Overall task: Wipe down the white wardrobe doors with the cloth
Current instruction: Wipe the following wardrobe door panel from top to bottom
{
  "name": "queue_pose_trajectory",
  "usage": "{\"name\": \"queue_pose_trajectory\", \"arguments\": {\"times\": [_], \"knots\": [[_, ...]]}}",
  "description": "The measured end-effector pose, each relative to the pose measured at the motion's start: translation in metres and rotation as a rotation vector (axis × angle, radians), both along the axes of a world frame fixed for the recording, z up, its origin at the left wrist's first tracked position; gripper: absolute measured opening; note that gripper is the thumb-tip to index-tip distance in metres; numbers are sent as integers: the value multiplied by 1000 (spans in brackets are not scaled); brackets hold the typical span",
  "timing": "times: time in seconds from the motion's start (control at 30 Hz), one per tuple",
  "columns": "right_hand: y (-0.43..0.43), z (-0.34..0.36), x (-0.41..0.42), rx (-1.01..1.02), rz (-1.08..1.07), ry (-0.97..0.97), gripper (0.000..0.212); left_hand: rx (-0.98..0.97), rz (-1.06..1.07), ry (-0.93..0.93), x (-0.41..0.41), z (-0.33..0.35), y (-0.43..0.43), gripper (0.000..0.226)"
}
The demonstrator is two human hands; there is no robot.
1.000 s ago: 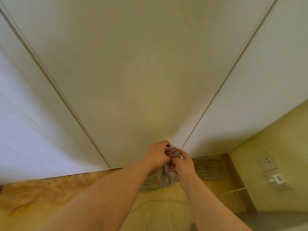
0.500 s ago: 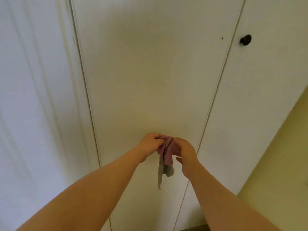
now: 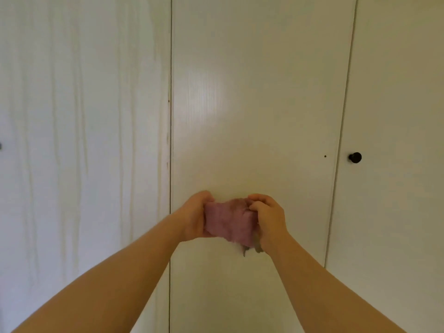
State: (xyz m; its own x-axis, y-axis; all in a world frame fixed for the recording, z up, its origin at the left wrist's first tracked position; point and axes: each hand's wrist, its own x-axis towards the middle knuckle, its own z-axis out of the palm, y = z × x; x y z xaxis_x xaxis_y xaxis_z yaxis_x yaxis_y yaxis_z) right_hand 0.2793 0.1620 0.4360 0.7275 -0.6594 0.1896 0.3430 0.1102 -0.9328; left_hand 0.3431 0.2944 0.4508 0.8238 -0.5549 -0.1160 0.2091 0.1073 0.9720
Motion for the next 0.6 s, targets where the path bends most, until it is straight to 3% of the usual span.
{"name": "queue_pose_trajectory", "arguments": {"times": [0.1,0.23,0.4,0.5,0.6], "knots": [[12,25,11,-24,130,-95,25,-163,-19,98,8,12,10,38],[27,53,24,-68,221,-181,14,-311,206,-136,21,36,21,23],[48,93,48,-226,127,-286,23,-119,564,-670,33,85,61,23],[64,122,58,-451,17,-361,29,39,750,-920,45,117,88,29],[86,156,67,-692,-180,-404,27,187,921,-1177,58,151,115,22]]}}
